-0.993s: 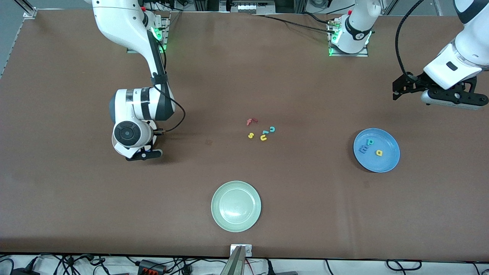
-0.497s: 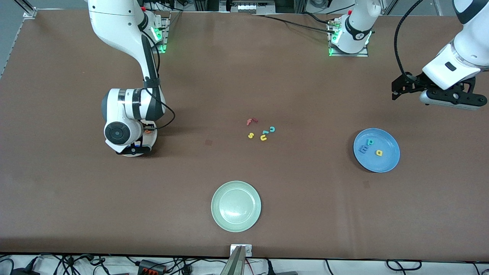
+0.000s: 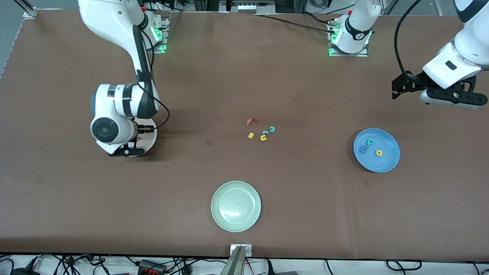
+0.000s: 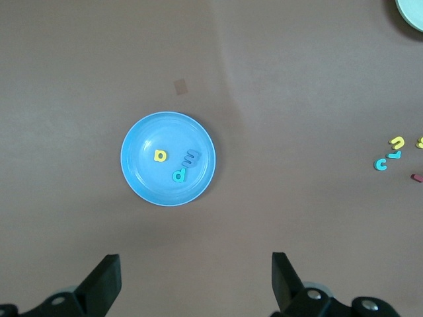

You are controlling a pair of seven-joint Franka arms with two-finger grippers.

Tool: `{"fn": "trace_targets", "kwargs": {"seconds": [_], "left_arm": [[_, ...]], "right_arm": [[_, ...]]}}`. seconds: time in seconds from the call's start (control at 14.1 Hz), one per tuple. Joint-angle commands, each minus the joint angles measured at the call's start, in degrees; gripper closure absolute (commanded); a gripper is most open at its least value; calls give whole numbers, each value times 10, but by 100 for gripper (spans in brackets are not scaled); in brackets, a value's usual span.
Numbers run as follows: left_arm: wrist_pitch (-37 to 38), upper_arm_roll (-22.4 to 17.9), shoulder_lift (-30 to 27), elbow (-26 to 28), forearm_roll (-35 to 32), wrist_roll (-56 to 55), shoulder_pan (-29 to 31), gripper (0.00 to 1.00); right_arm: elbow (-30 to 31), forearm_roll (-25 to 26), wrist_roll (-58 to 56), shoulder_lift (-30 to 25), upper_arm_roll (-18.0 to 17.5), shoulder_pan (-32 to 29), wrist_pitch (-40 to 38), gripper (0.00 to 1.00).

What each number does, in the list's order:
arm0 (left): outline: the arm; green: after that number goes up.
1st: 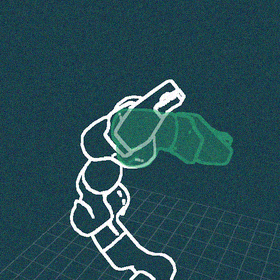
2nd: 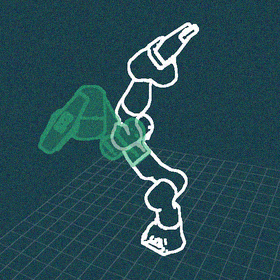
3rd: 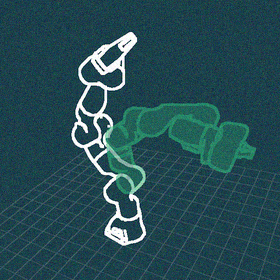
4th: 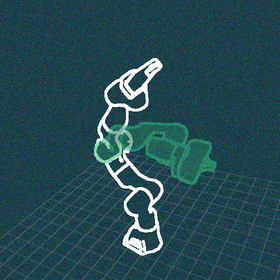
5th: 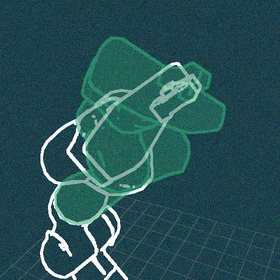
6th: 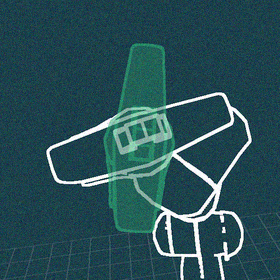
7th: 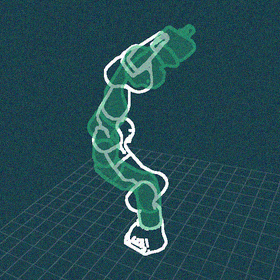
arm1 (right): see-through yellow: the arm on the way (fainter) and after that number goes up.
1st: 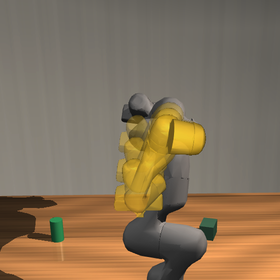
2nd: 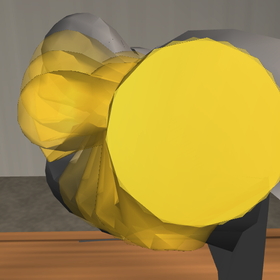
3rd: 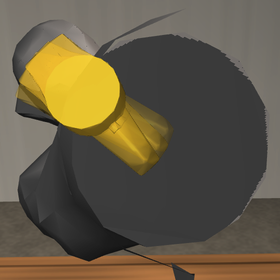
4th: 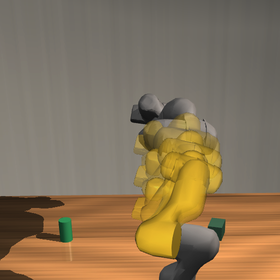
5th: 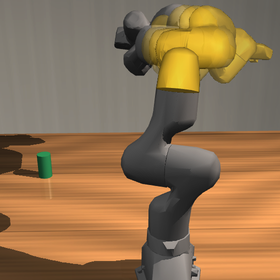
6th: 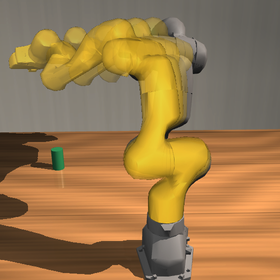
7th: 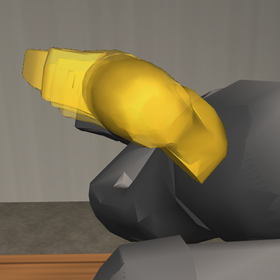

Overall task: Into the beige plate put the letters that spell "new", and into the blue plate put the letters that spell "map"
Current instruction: 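Release the green u onto the tan plate with the right gripper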

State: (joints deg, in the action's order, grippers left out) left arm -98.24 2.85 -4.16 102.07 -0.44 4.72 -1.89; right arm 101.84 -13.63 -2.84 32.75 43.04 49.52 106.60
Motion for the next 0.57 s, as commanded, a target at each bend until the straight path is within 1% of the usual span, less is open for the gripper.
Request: {"fn": "trace_targets", "kwargs": {"seconds": [0.0, 0.14, 0.28, 0.43, 0.5], "left_arm": [[14, 1, 6, -17, 14, 0, -1, 0], [13, 6, 7, -17, 14, 0, 0, 0], [14, 8, 6, -17, 14, 0, 0, 0], [13, 8, 7, -17, 14, 0, 0, 0], [13, 9, 6, -17, 14, -1, 0, 0]], "right_arm": [[-79, -14, 6, -15, 23, -5, -61, 0], [-113, -16, 6, -15, 32, -10, -63, 0], [-130, -22, 5, -15, 40, -11, -63, 0], [-139, -59, 4, -15, 57, -14, -65, 0], [-142, -97, 4, -18, 64, -14, -63, 0]]}}
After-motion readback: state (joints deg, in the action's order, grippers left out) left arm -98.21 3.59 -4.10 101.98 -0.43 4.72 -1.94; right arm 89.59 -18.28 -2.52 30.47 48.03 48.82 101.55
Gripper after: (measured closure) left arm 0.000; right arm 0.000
